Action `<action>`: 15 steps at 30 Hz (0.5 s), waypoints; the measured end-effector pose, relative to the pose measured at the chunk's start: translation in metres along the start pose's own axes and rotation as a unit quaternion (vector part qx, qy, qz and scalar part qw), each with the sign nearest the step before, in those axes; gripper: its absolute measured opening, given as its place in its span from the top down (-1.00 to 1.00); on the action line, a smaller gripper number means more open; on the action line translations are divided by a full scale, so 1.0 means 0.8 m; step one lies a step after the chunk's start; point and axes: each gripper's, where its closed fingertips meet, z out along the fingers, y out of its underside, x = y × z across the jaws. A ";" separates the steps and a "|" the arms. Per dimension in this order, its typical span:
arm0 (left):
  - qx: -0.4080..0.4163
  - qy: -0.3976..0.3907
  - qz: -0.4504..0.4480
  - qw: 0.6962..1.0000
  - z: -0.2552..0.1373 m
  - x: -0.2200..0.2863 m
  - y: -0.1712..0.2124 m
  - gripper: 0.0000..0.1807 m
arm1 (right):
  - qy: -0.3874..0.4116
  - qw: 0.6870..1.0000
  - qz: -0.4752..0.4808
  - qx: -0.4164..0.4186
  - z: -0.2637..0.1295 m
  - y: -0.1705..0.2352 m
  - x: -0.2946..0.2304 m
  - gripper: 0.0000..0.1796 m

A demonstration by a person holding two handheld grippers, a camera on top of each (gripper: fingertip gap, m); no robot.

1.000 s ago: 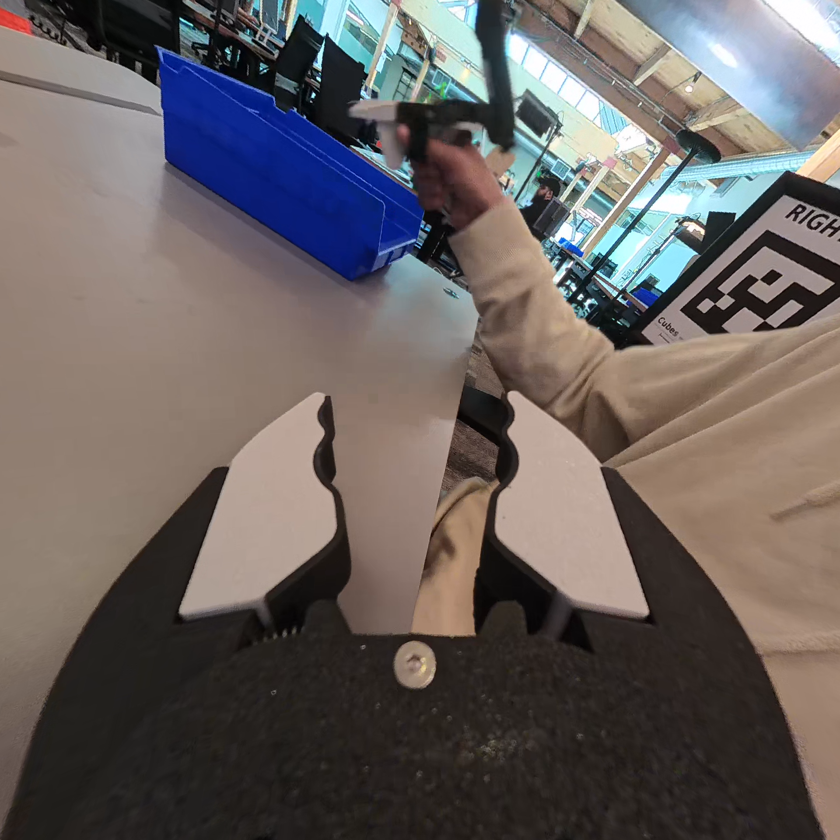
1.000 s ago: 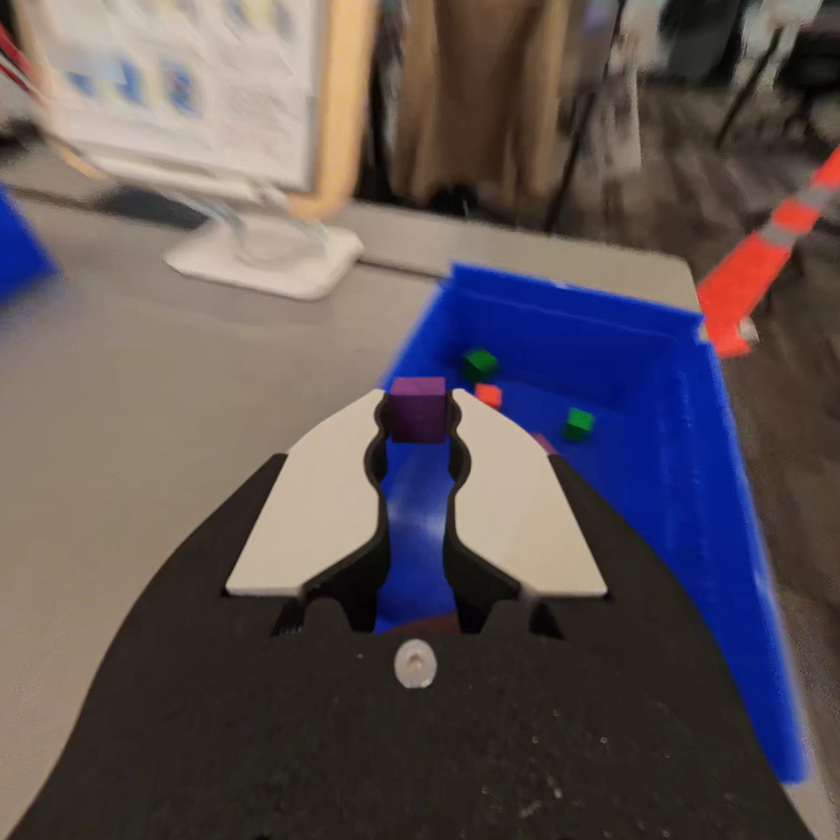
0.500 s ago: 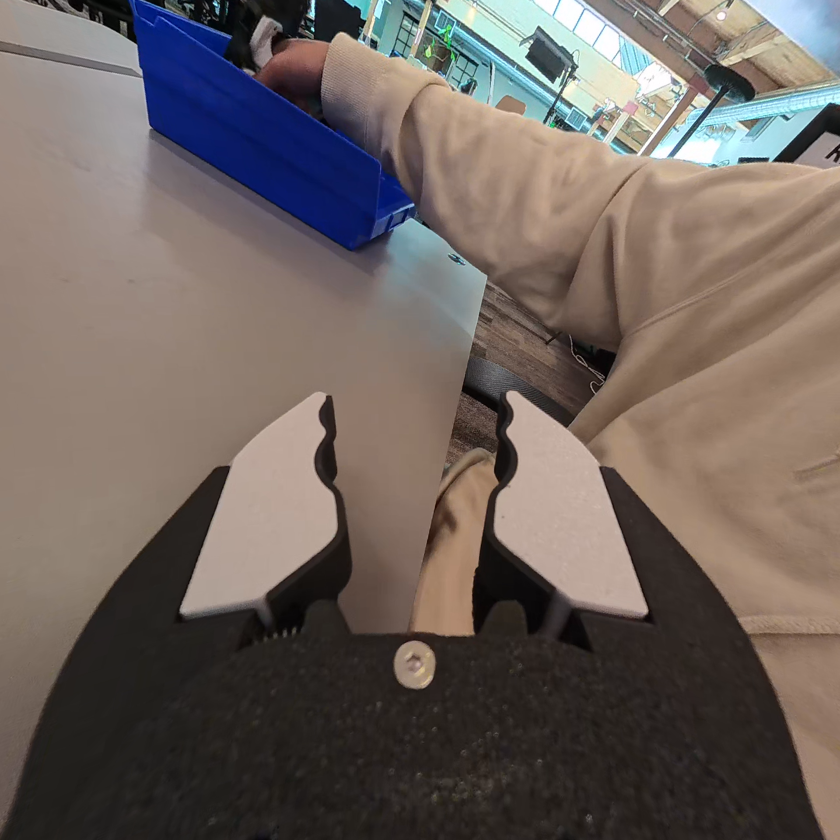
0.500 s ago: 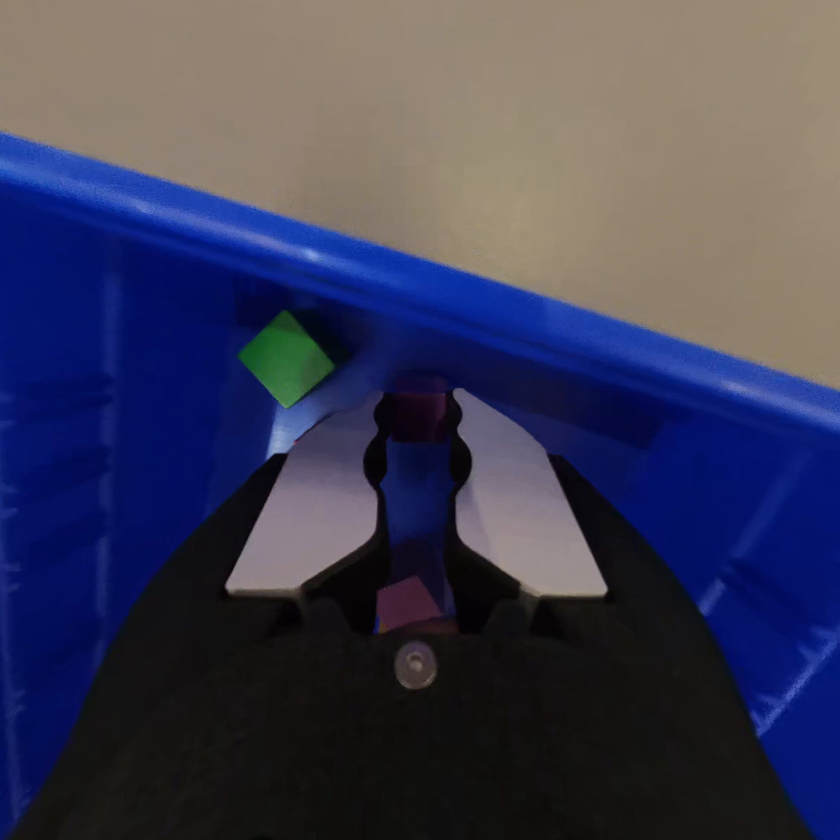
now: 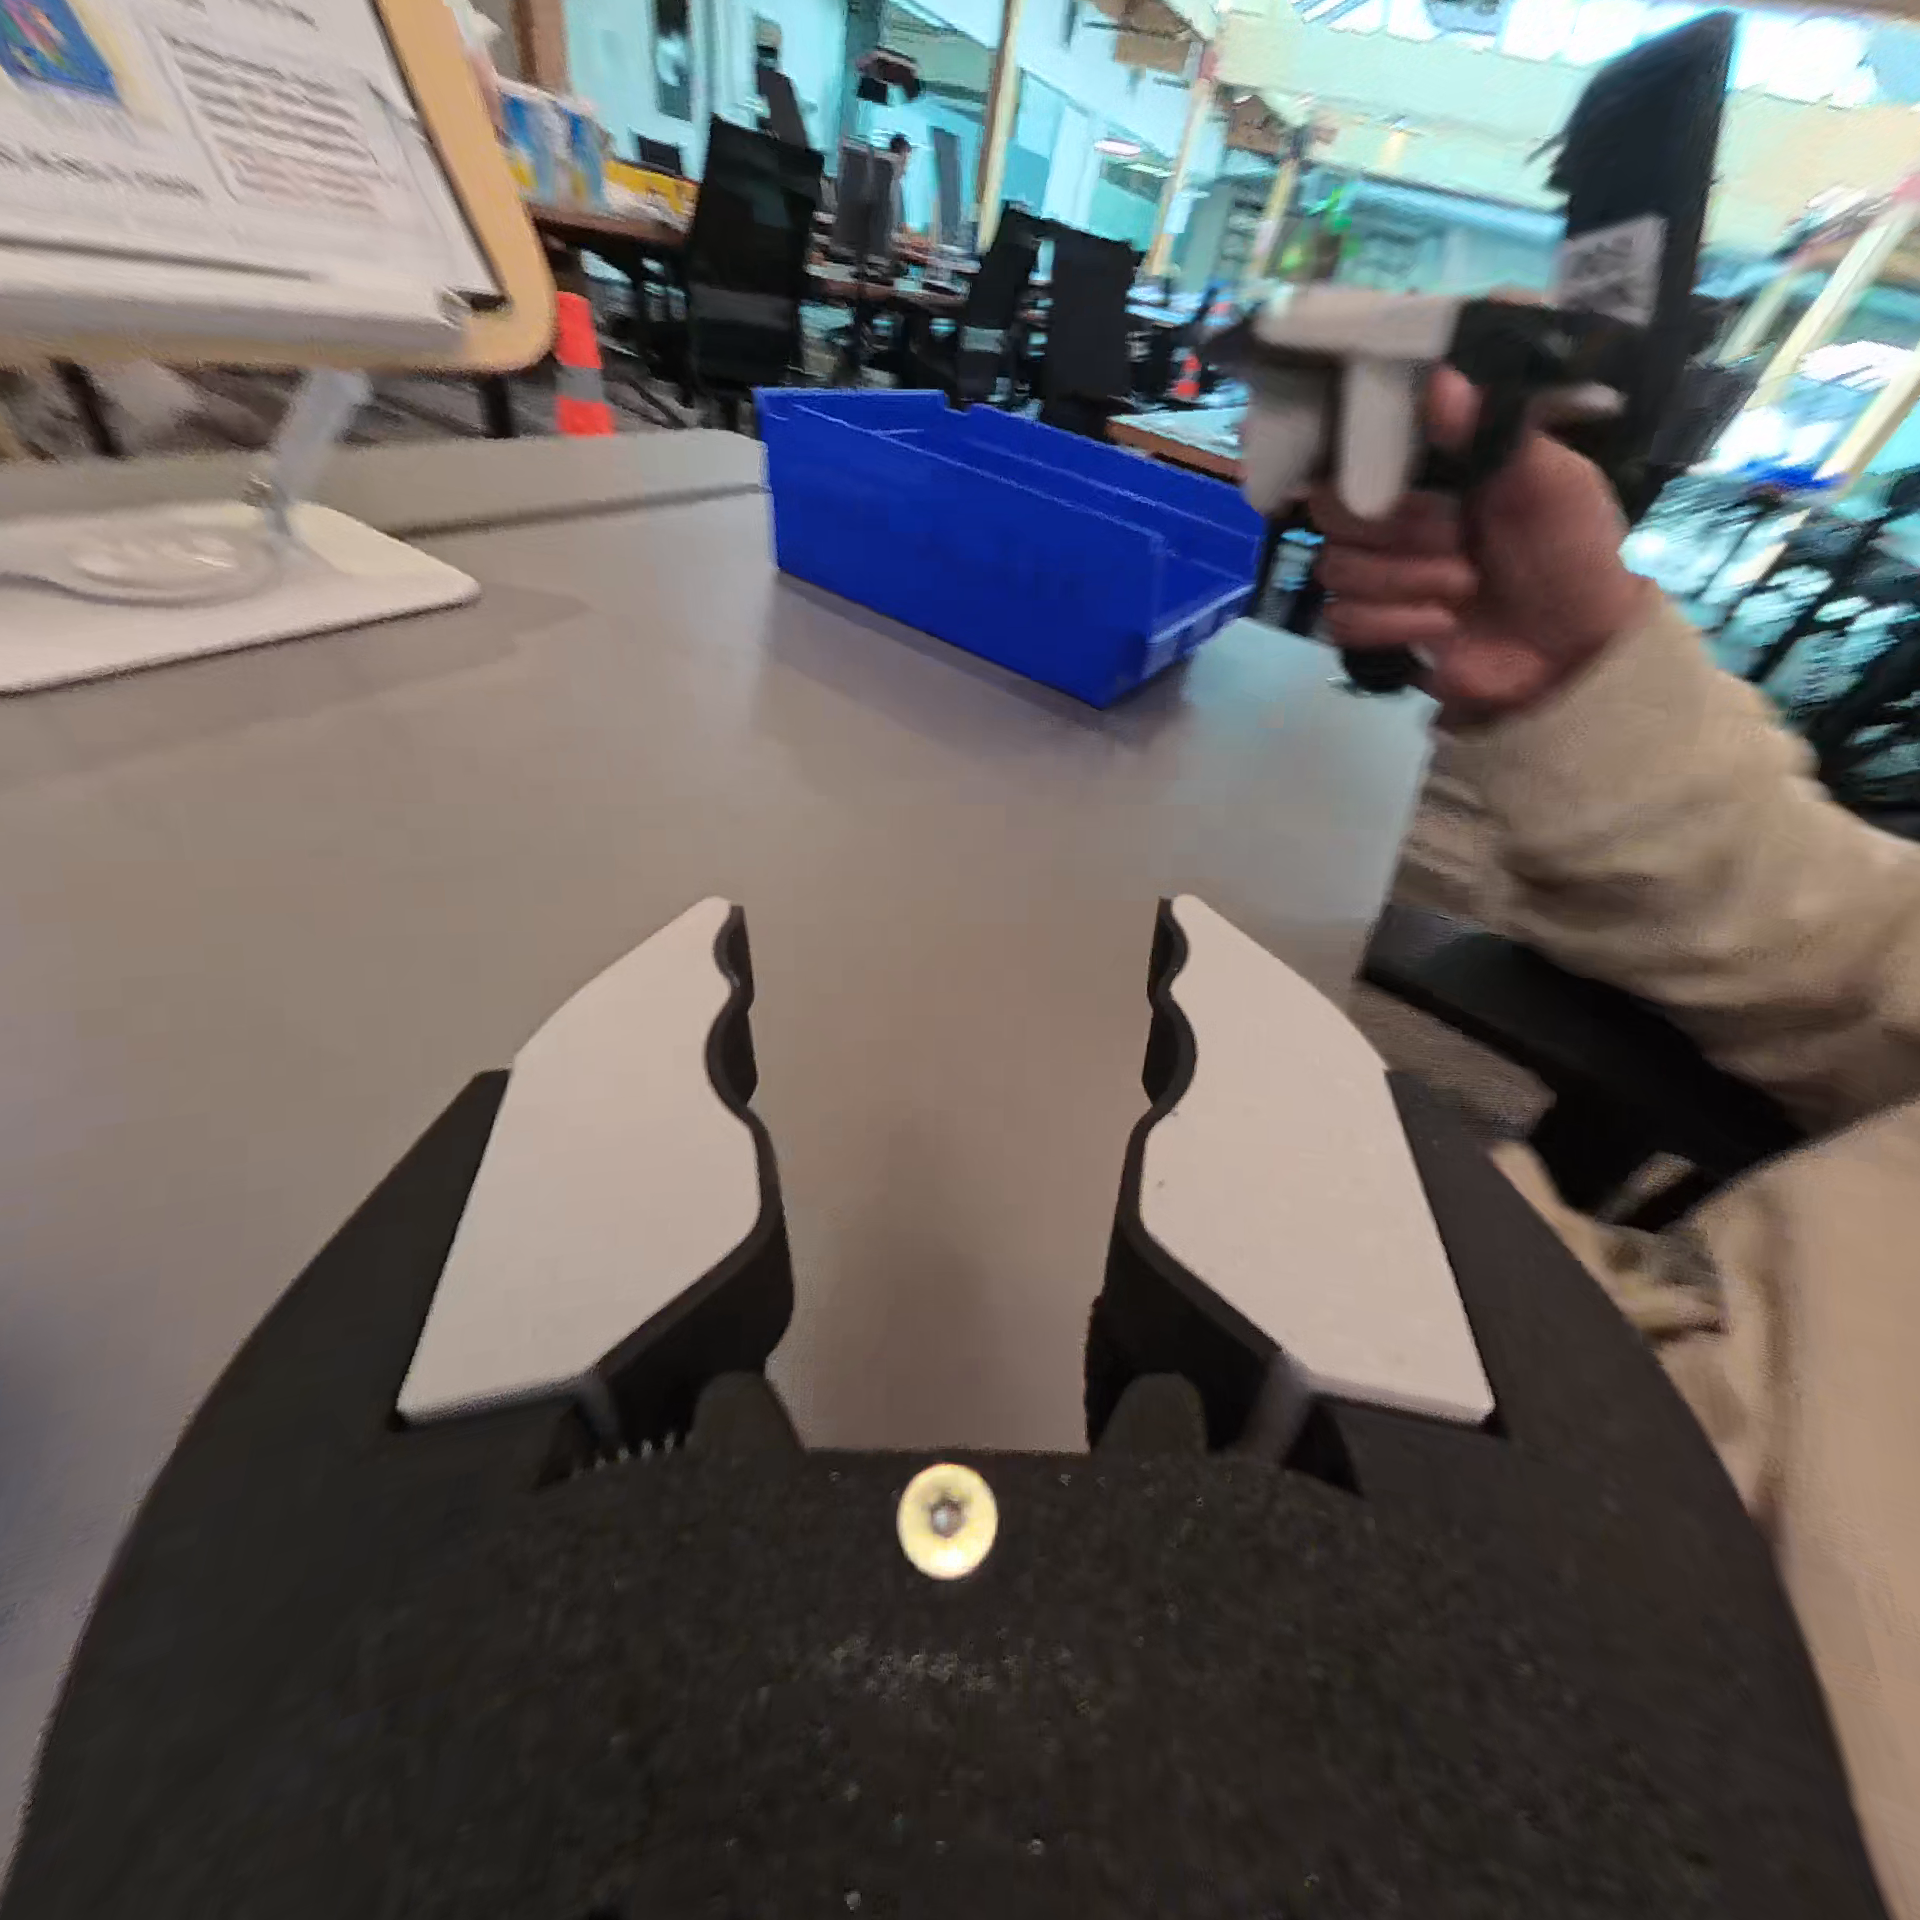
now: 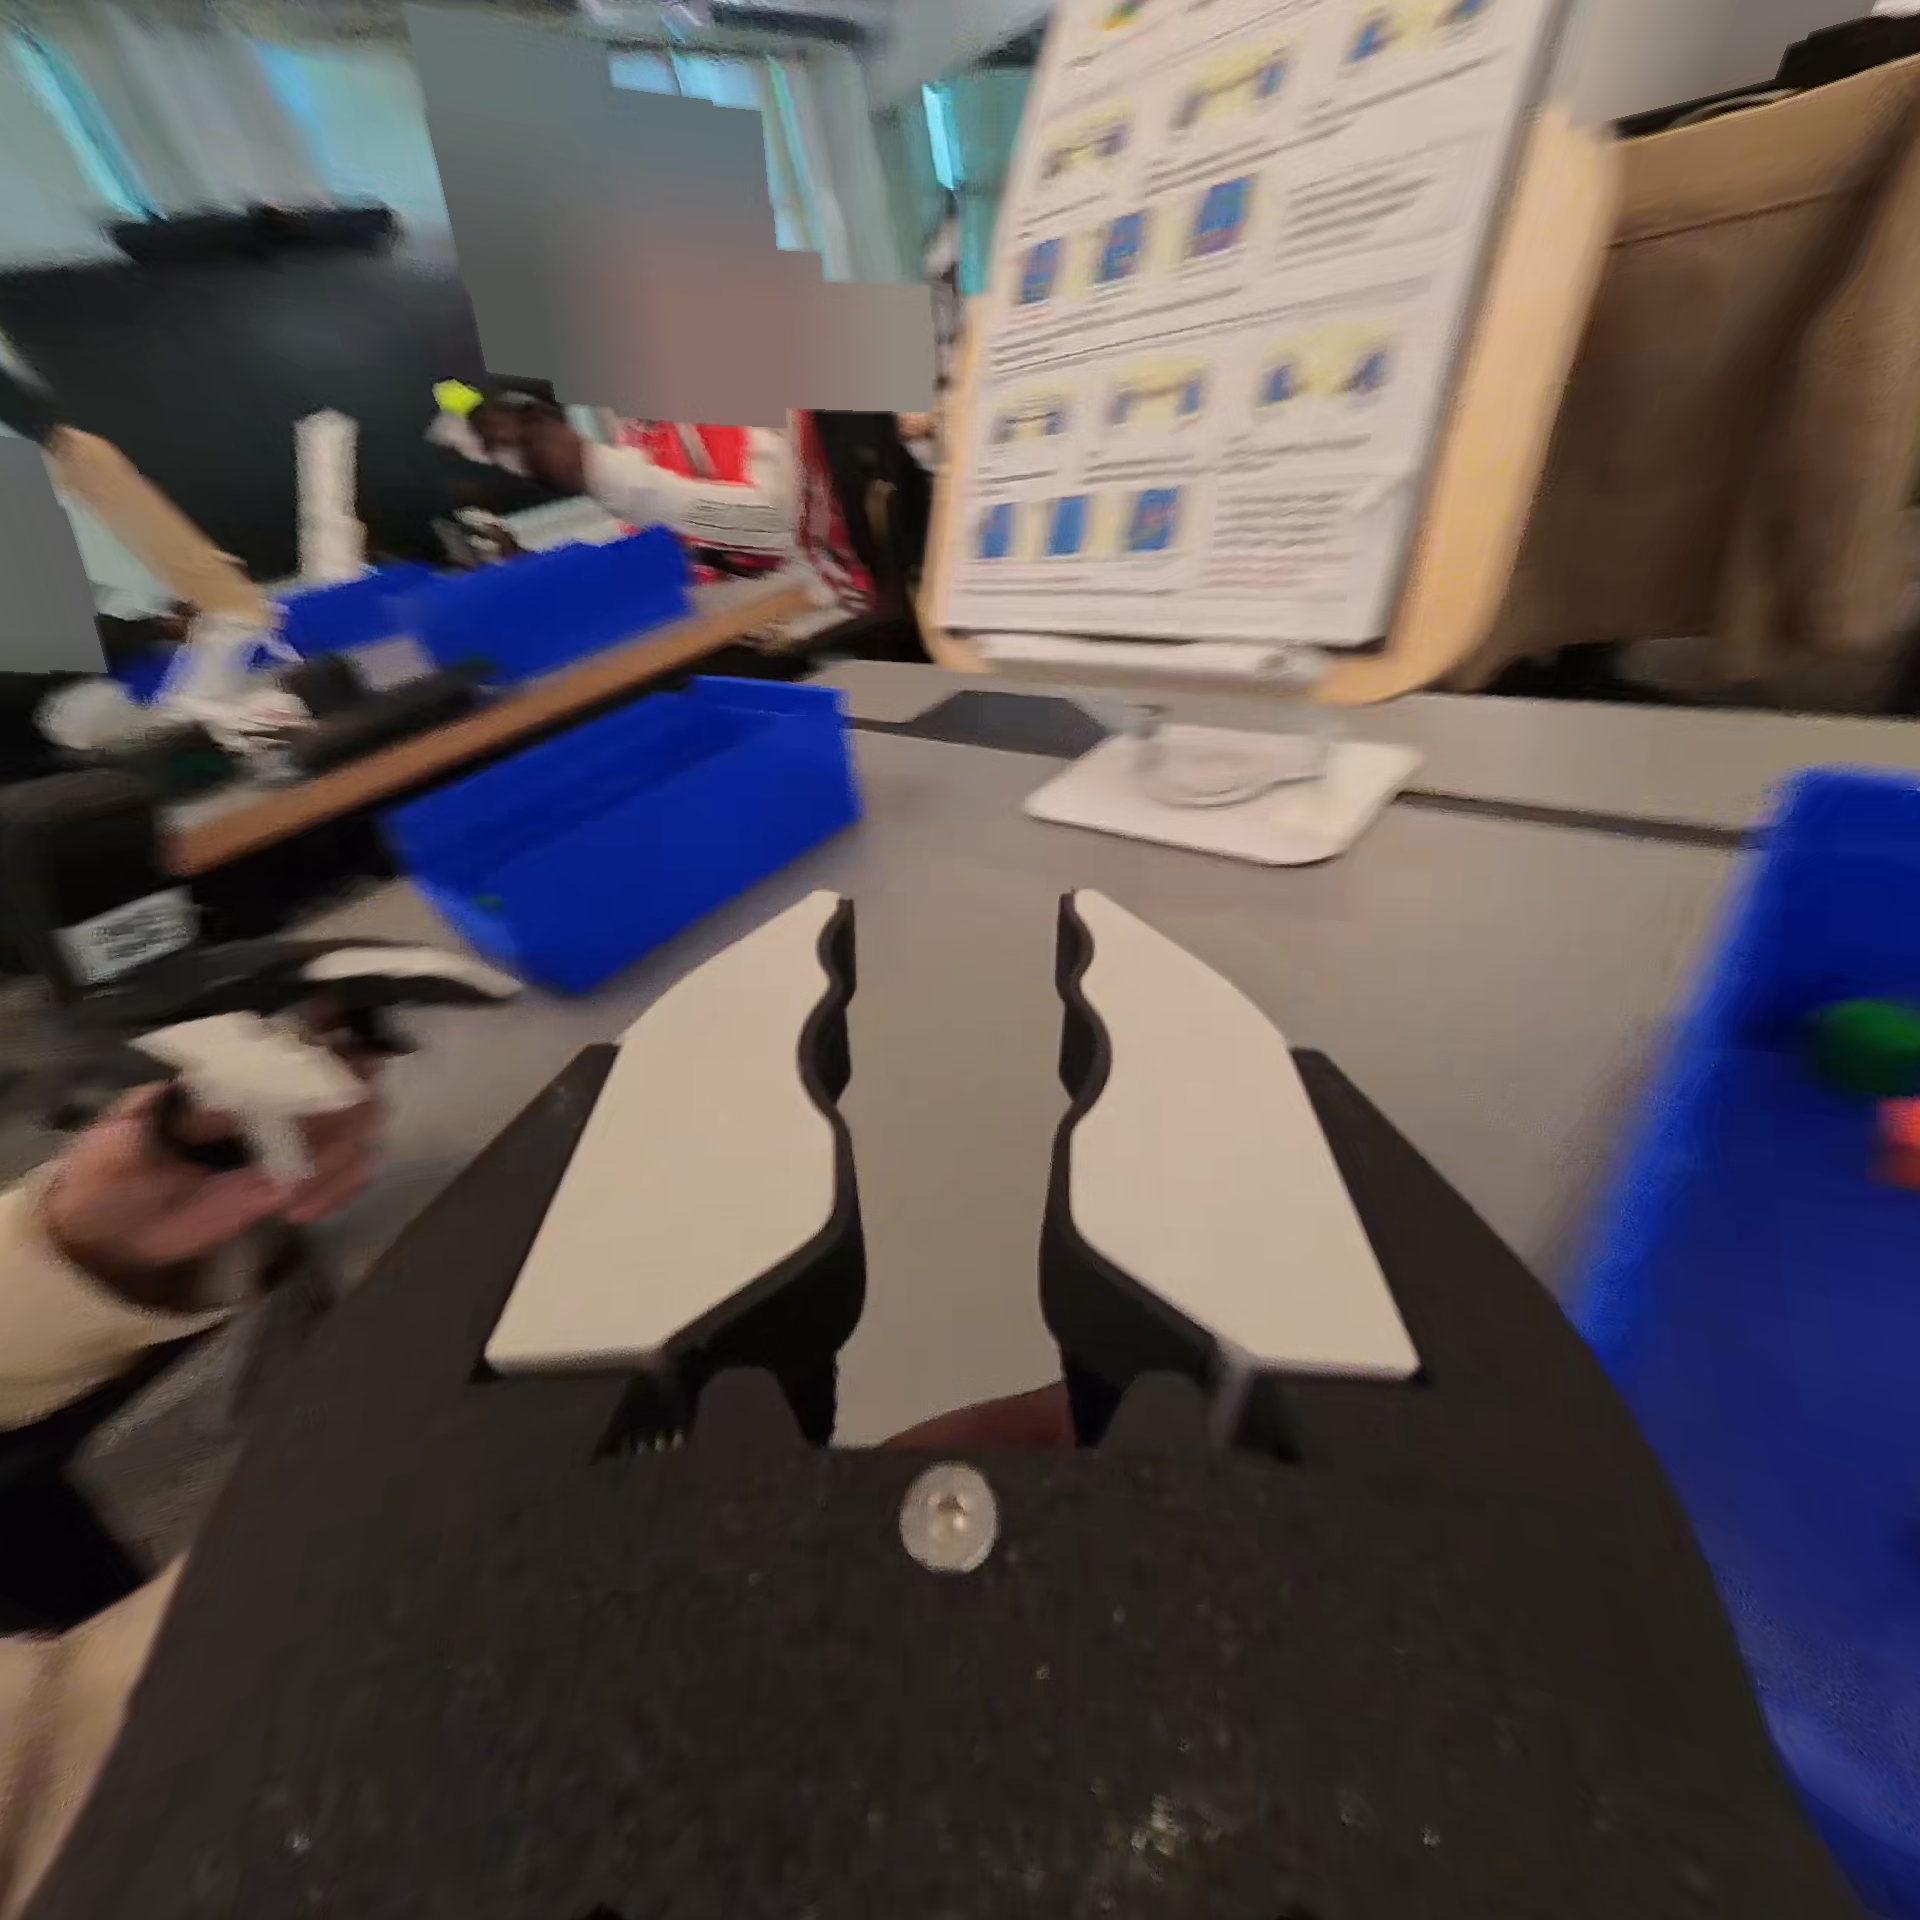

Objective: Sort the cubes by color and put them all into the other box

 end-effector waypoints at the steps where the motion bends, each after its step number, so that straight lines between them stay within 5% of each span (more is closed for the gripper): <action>1: -0.001 -0.026 0.019 0.999 -0.001 -0.007 0.000 0.14 | -0.024 1.000 0.017 0.000 0.001 0.025 -0.029 0.58; 5: -0.038 -0.103 0.054 0.993 -0.001 -0.026 0.012 0.14 | -0.032 0.998 0.017 -0.053 0.013 0.107 -0.083 0.51; 15: -0.051 -0.131 0.010 0.990 -0.023 -0.041 0.014 0.19 | -0.049 0.991 0.005 -0.128 0.028 0.169 -0.103 0.49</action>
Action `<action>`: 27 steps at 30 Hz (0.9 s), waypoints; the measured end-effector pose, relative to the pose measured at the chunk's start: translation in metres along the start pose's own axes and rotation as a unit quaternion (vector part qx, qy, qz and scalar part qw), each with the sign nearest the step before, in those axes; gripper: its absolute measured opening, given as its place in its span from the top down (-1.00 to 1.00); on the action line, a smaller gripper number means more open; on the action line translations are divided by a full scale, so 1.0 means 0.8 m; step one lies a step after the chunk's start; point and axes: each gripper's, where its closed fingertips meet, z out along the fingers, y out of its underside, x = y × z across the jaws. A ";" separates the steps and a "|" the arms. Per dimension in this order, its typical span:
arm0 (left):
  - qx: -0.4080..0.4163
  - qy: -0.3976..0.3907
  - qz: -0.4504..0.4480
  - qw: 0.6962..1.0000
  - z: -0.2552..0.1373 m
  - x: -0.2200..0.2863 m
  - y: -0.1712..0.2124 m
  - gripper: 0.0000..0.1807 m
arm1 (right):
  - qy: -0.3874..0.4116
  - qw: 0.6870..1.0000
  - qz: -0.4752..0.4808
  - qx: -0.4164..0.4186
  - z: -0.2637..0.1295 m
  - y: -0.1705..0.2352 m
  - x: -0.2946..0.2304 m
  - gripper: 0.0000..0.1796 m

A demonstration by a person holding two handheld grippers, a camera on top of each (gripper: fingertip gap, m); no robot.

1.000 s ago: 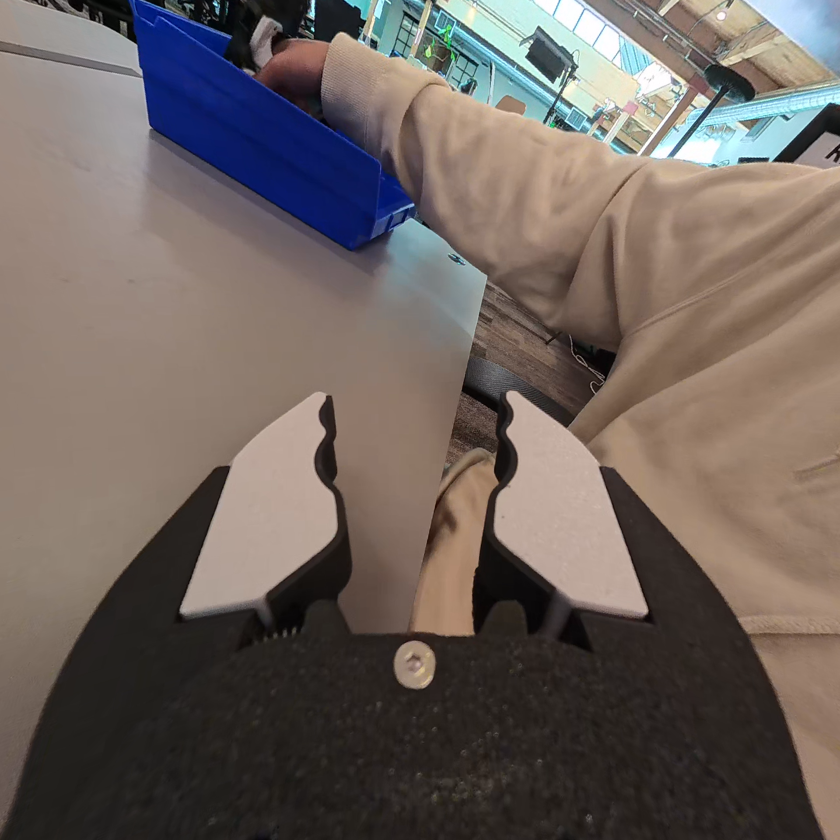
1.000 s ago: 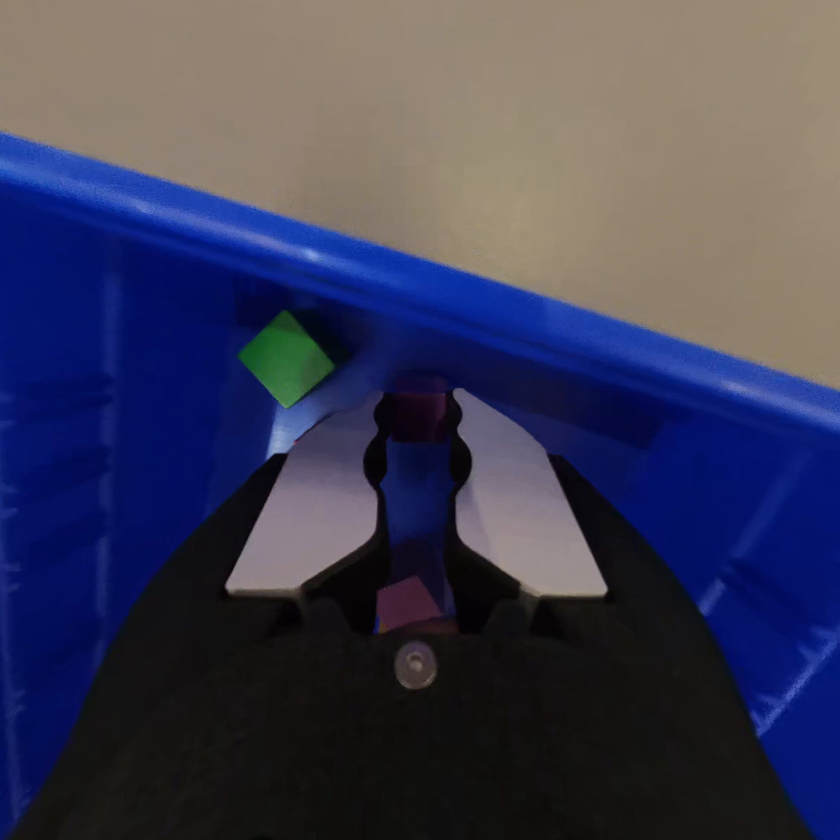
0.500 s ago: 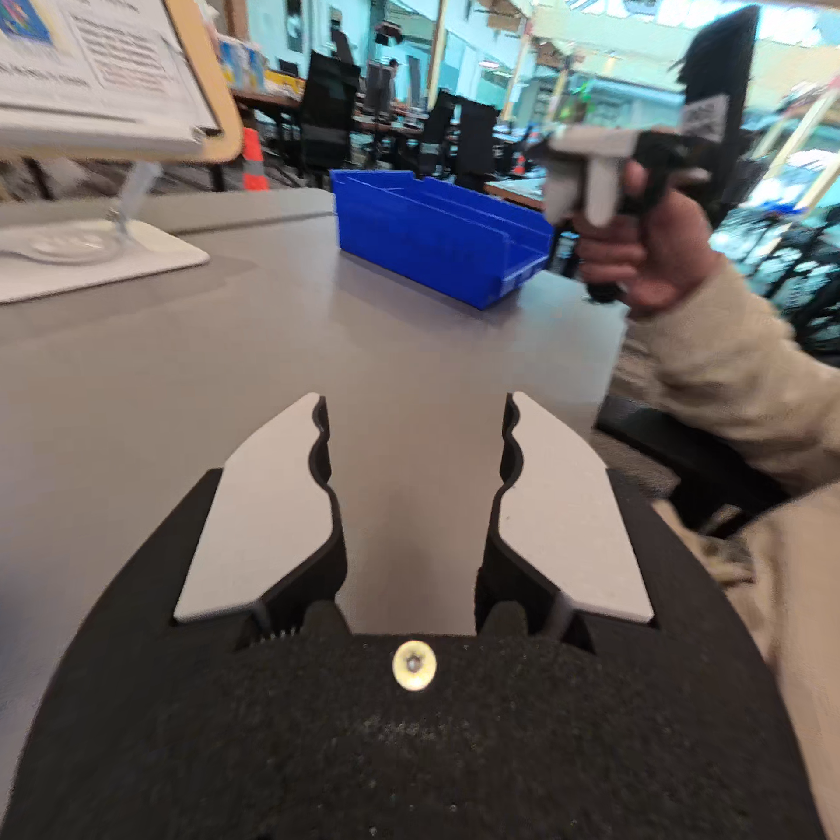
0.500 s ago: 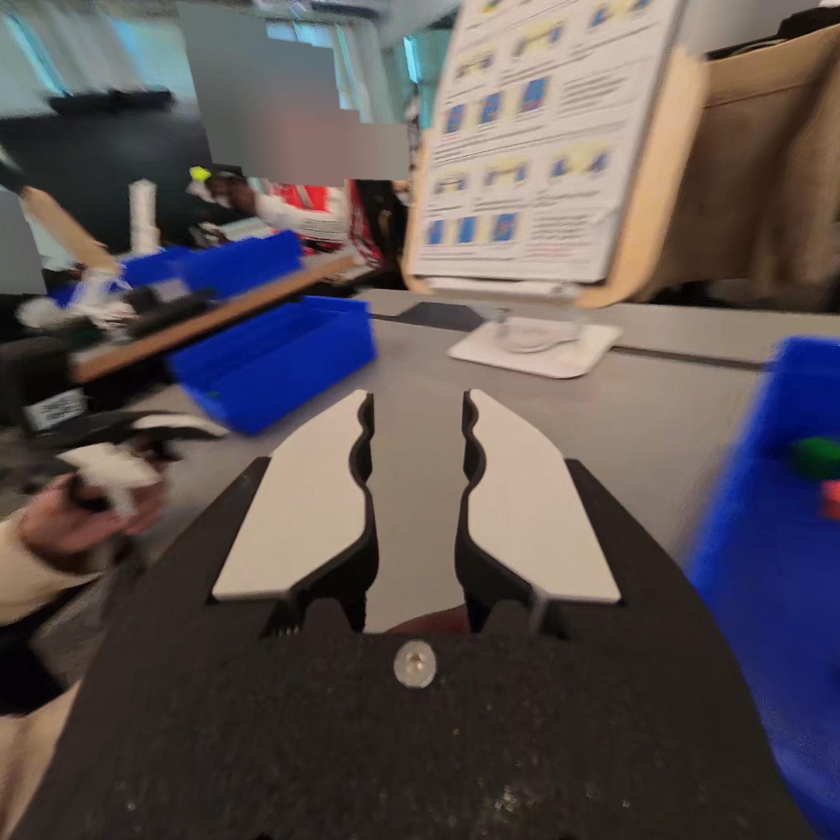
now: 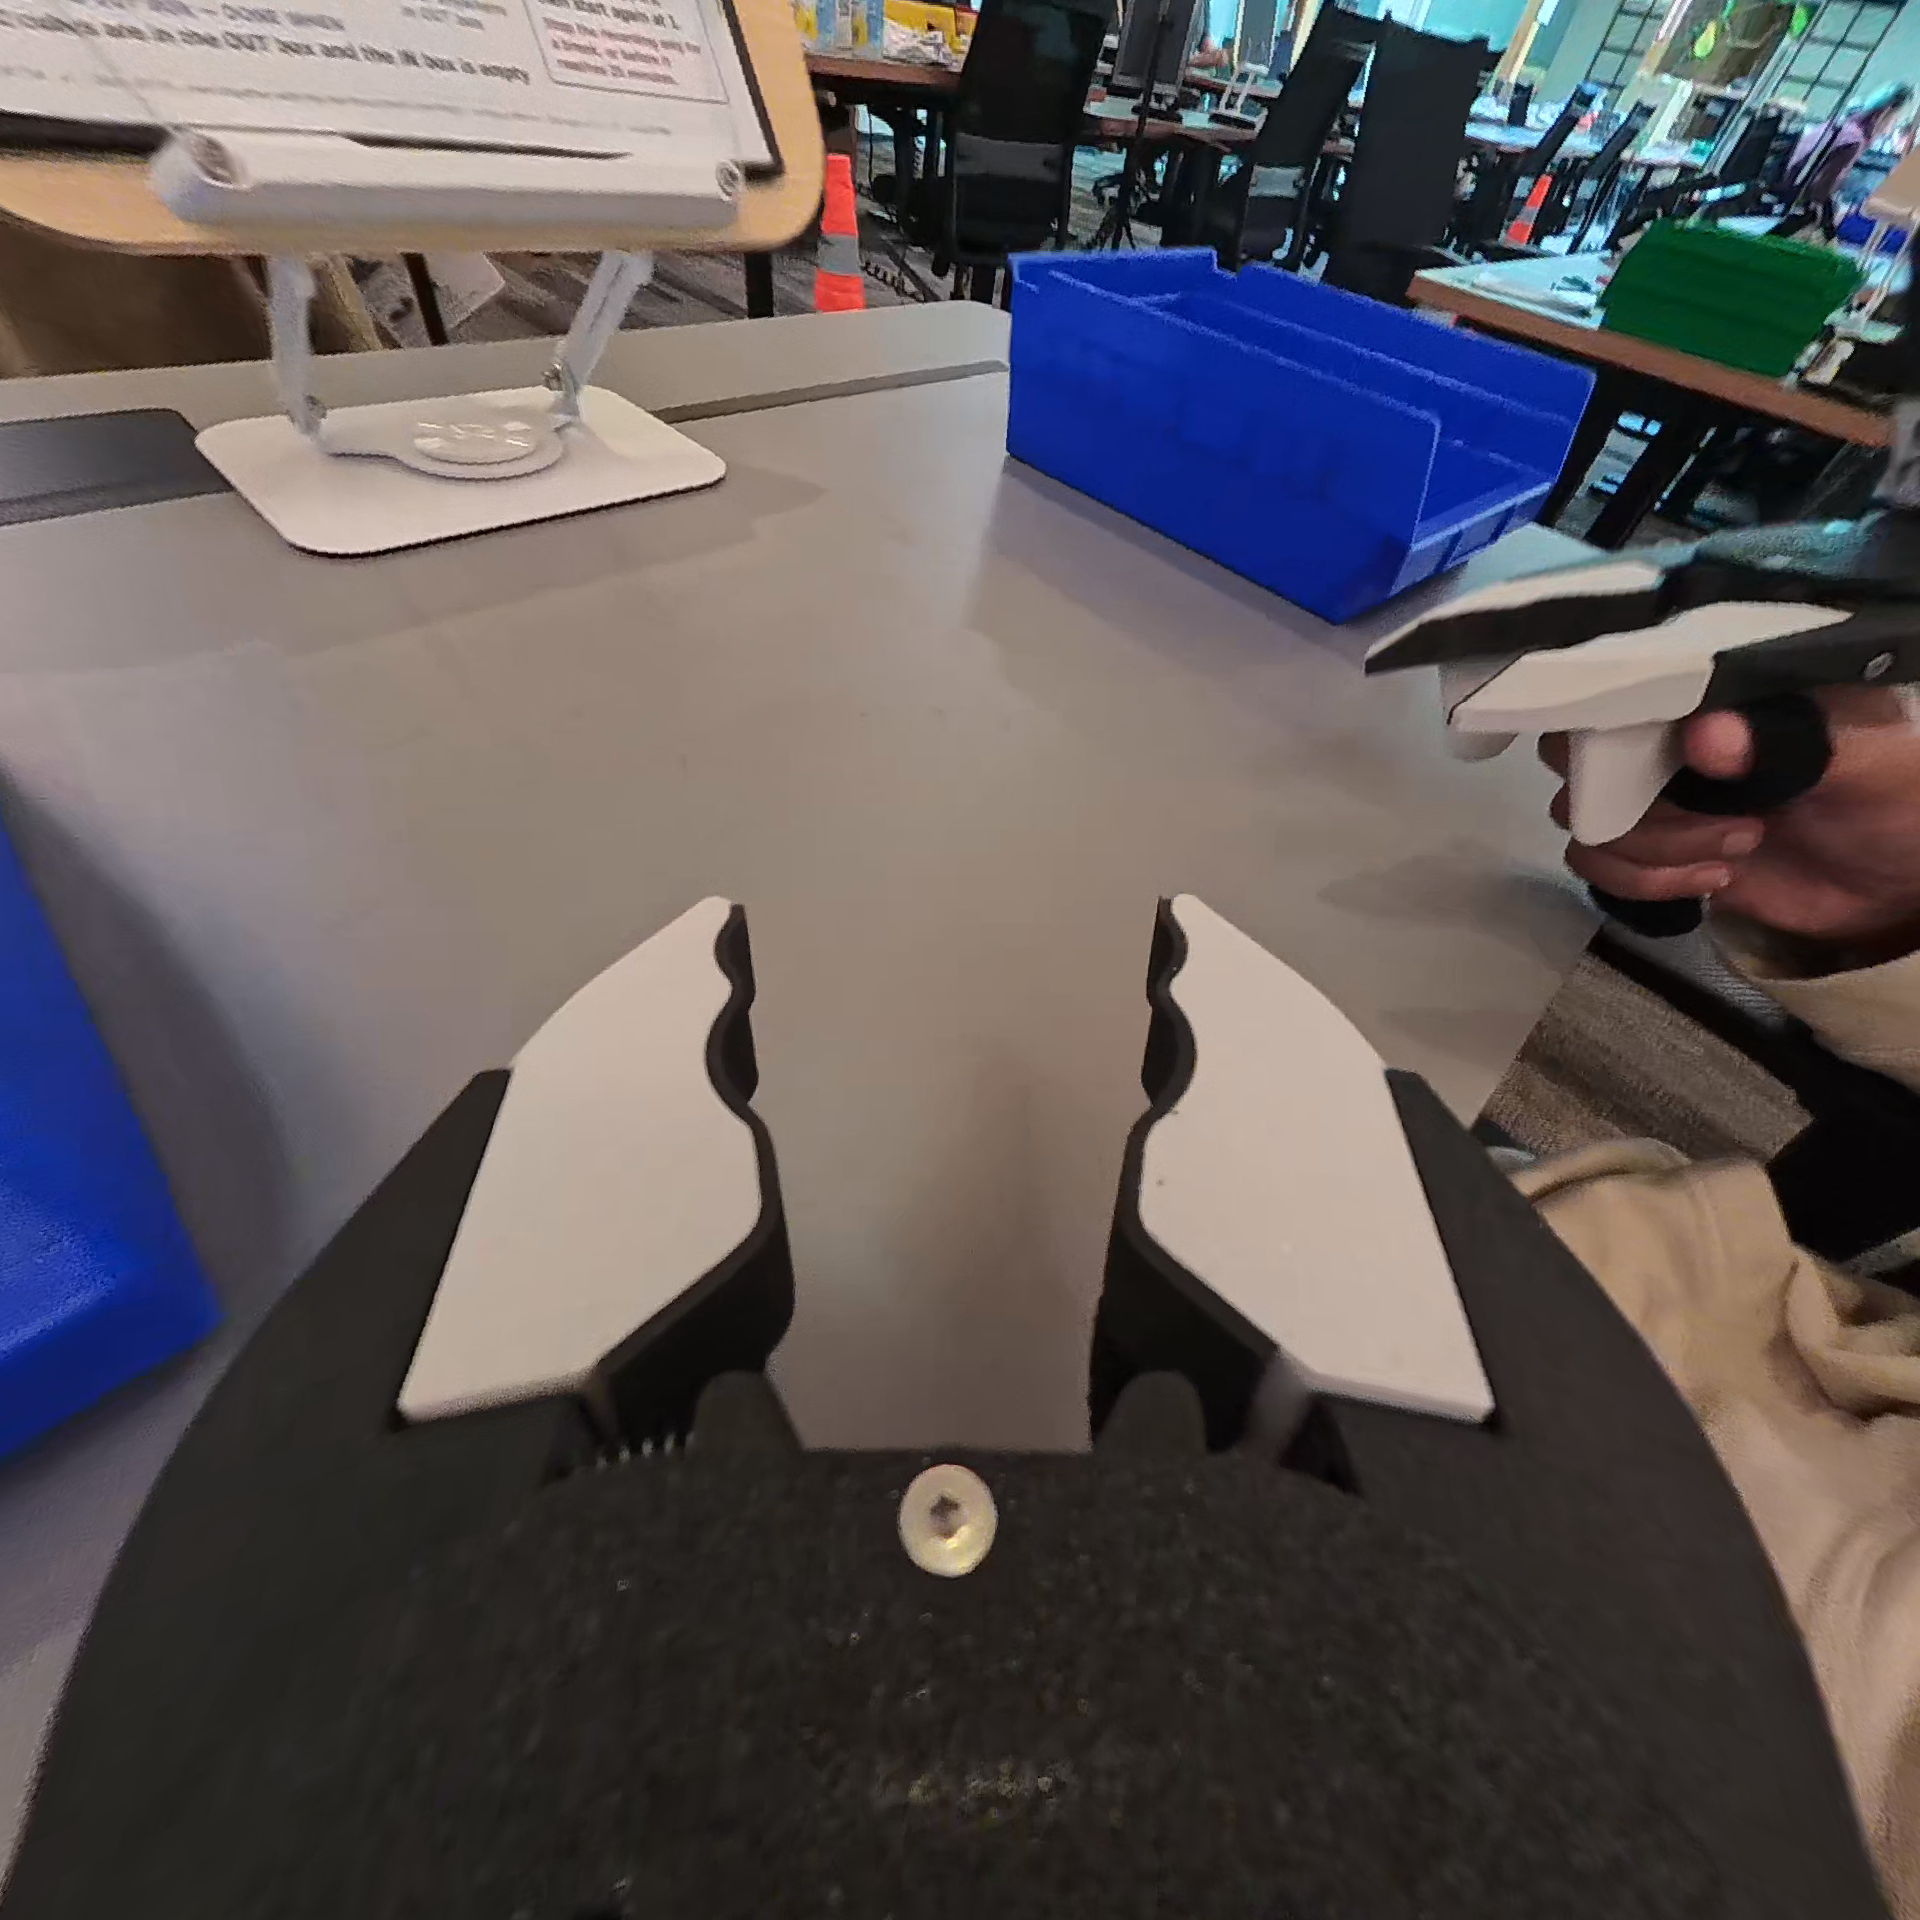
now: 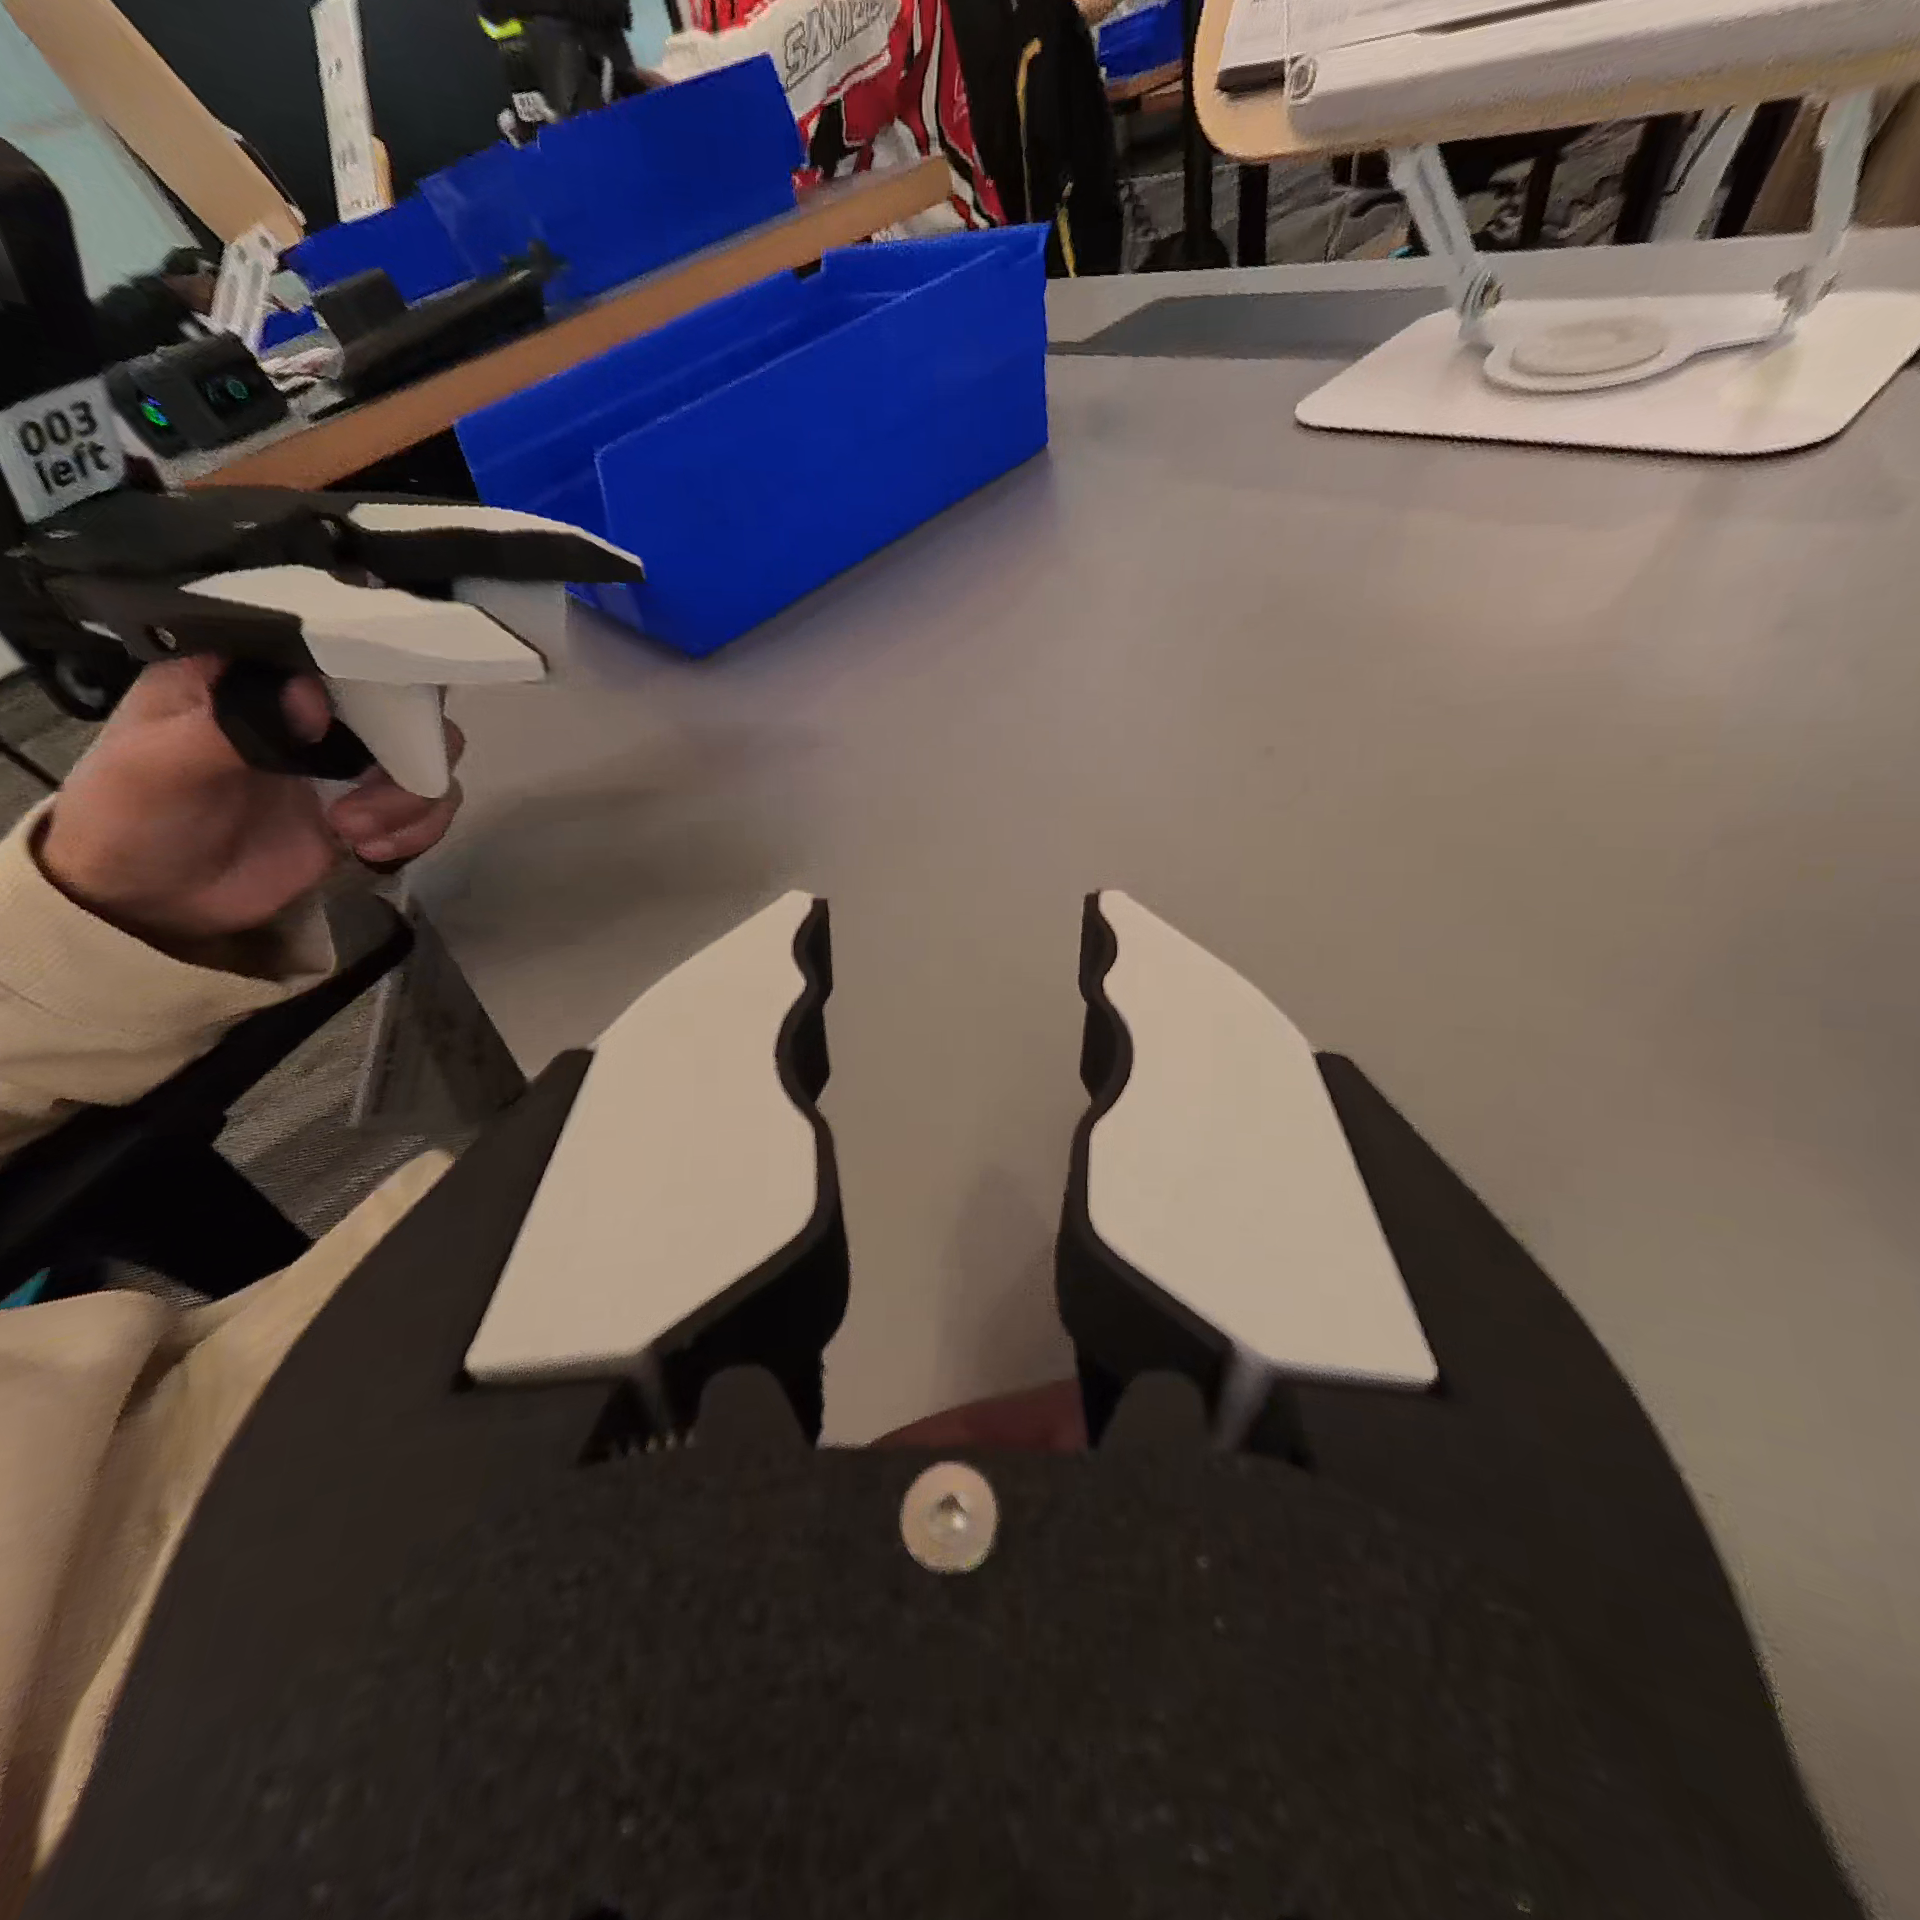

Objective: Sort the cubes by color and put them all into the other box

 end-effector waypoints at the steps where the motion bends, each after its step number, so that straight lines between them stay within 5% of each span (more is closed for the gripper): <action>1: 0.010 -0.004 -0.006 1.000 -0.011 -0.004 -0.007 0.19 | -0.010 1.000 0.006 0.000 0.001 0.000 -0.003 0.50; 6: 0.038 -0.062 -0.054 0.996 -0.079 -0.077 -0.064 0.30 | -0.027 1.000 0.004 0.001 -0.001 -0.008 -0.006 0.52; 11: -0.068 -0.119 -0.109 0.985 -0.090 -0.210 -0.087 0.22 | -0.051 0.998 0.027 -0.004 -0.001 -0.009 -0.005 0.52; 14: -0.225 -0.129 -0.064 0.964 -0.089 -0.262 -0.057 0.27 | -0.051 0.998 0.027 -0.007 -0.001 -0.011 -0.002 0.53; 17: -0.412 -0.152 0.016 0.899 -0.110 -0.309 -0.016 0.34 | -0.047 0.999 0.026 -0.008 -0.002 -0.010 0.001 0.54; 21: -0.623 -0.146 0.020 0.768 -0.151 -0.342 0.040 0.36 | -0.054 0.998 0.035 -0.015 0.000 -0.007 0.004 0.54; 24: -0.720 -0.147 0.020 0.678 -0.173 -0.357 0.066 0.46 | -0.064 0.997 0.034 -0.022 0.001 -0.004 0.001 0.54; 27: -0.771 -0.125 0.009 0.624 -0.178 -0.354 0.078 0.46 | -0.069 0.997 0.027 -0.029 0.002 0.000 0.000 0.54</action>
